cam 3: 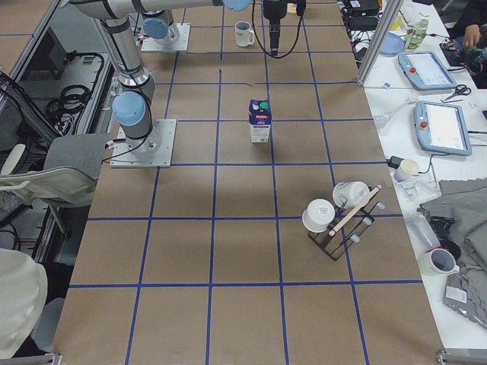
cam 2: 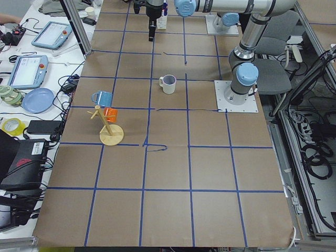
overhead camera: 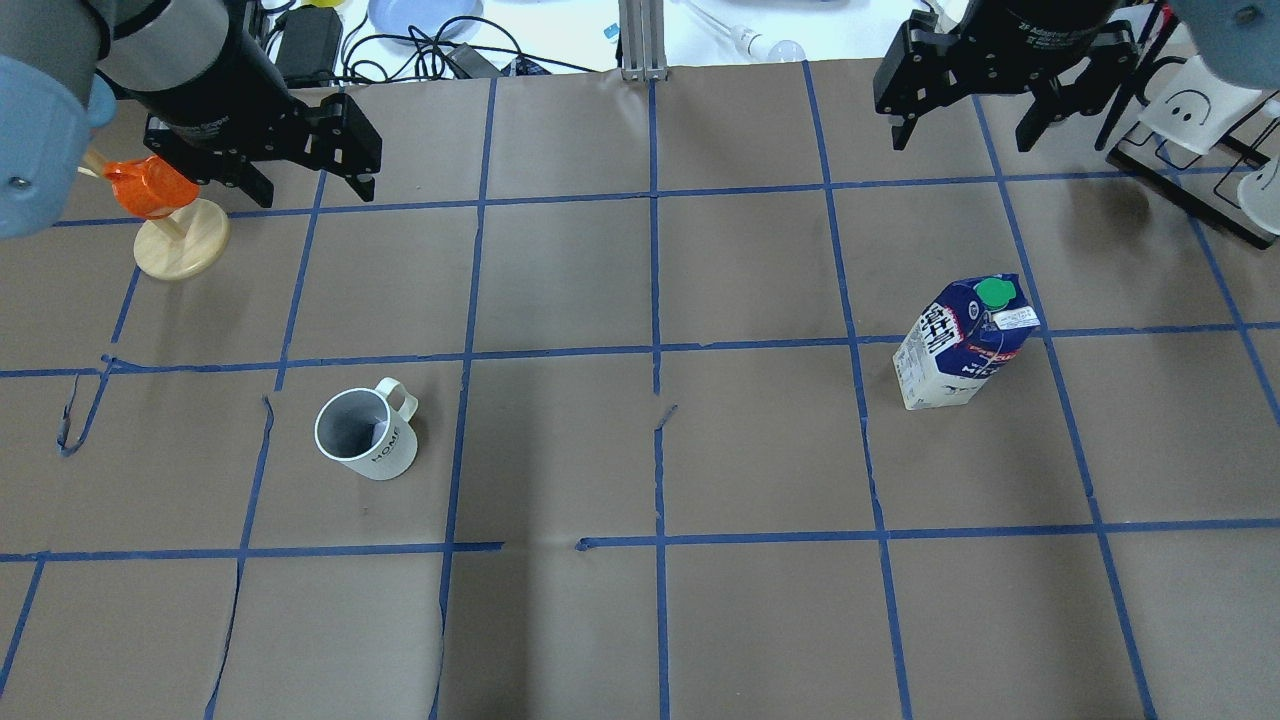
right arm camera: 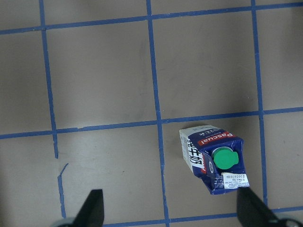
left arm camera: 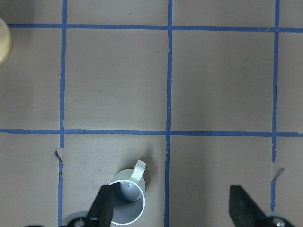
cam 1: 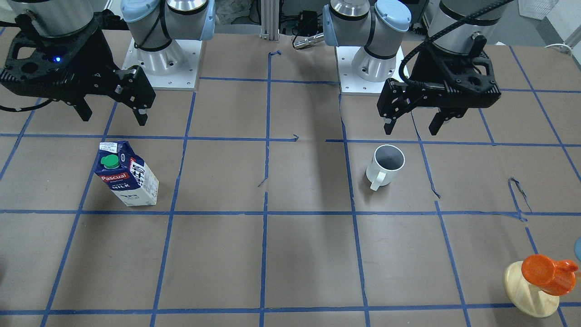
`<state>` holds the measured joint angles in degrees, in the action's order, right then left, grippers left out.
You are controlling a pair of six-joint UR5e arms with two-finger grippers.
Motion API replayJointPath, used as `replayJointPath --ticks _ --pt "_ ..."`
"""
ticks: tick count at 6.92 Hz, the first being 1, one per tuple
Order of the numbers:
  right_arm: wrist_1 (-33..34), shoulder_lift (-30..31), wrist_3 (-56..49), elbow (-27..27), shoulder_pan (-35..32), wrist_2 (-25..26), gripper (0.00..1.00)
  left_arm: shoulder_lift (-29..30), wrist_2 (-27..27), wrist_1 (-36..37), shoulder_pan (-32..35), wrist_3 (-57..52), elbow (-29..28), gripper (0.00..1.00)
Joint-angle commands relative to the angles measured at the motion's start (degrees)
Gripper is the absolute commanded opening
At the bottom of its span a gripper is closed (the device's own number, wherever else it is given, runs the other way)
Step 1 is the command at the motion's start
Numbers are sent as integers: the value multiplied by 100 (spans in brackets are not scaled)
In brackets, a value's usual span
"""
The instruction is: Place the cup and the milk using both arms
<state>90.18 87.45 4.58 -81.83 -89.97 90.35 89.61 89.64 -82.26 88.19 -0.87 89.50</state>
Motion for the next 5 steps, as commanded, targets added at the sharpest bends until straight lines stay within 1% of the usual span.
replayJointPath --ticks 1,2,5 --pt "0 0 -1 0 6 0 100 21 62 -53 136 8 32 89" --pt "0 0 -1 0 -3 0 100 22 63 -53 137 8 23 92" --pt "0 0 -1 0 6 -9 100 13 63 -132 137 8 23 93"
